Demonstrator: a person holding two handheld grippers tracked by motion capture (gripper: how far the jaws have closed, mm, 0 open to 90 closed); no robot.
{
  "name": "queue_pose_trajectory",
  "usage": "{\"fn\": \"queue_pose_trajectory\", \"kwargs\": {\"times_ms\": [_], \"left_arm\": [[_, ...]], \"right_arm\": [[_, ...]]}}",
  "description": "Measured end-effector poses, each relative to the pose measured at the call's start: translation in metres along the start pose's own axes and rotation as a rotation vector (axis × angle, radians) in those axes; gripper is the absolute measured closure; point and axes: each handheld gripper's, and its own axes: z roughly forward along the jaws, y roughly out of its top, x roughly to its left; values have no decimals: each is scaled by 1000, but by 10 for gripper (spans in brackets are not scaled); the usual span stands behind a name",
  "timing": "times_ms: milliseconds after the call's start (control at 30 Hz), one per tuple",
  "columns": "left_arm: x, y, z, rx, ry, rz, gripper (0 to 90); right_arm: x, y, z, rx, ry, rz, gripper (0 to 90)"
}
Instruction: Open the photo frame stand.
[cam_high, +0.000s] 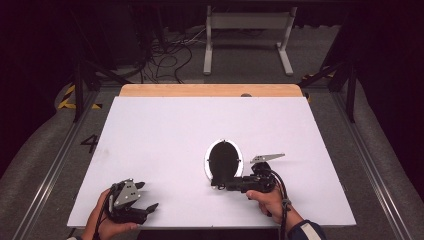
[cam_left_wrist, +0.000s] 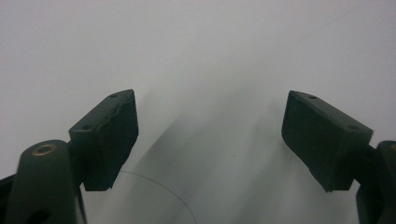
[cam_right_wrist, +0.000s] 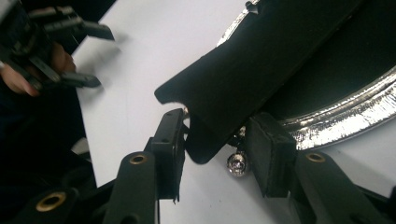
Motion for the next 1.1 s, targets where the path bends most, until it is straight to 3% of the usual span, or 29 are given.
{"fn": "queue_pose_trajectory", "kwargs": {"times_ms": [67,100,167,200,300,433,600,733,933,1033,1100], "left_arm": [[0,0,1,1,-1,-2,193],[0,1,2,6,-3,0,193],[0,1,2,8,-2,1,193],[0,1,3,8,-6,-1,193],[-1,2,5,15,-7,1,192],[-3,3,6,10,-6,18,191],[-5,4,4,-4,16,37,193],[-4,5,4,-16,13,29,193],[-4,9,10,-15,-25,22,207],[1,21,19,-43,-87,20,211],[8,31,28,-57,-124,-8,221]], "right_arm": [[-3,0,1,-6,18,26,589],[-5,1,3,-7,48,64,592],[-7,2,4,-13,57,69,590],[-10,3,4,-24,87,103,588],[-11,4,5,-22,101,143,595],[-13,7,7,-39,113,237,606],[-17,7,6,-63,128,263,586],[-18,8,7,-73,130,263,573],[-23,11,11,-86,149,287,584],[-28,13,14,-107,157,317,583],[-28,15,16,-104,160,315,586]]}}
